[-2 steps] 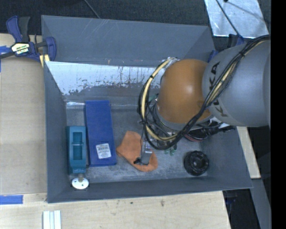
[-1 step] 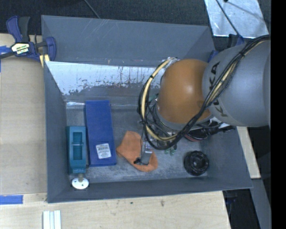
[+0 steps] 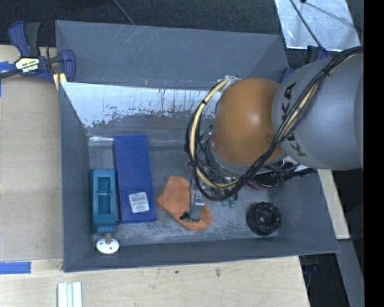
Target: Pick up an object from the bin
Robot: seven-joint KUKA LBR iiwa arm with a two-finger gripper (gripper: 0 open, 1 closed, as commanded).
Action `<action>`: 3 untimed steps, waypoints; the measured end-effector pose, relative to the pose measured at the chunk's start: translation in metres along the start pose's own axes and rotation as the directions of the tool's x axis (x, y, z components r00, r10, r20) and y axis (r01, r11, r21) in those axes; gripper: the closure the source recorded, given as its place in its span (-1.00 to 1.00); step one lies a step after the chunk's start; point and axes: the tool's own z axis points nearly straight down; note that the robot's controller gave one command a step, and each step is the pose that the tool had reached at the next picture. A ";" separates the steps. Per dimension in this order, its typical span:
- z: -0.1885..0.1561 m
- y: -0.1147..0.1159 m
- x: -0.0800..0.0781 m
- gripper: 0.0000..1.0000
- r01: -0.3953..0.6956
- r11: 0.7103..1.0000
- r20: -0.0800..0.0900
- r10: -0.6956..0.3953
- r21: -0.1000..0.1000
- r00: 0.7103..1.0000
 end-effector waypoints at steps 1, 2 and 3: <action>-0.046 -0.008 -0.005 1.00 -0.150 0.989 0.005 0.150 -0.002 0.989; -0.046 -0.008 -0.005 -1.00 -0.149 0.989 0.005 0.149 -0.002 0.989; -0.046 -0.008 -0.005 -1.00 -0.149 0.989 0.005 0.149 -0.002 0.989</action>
Offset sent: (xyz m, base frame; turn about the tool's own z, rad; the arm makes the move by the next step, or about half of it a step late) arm 0.0000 0.0000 0.0000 0.0000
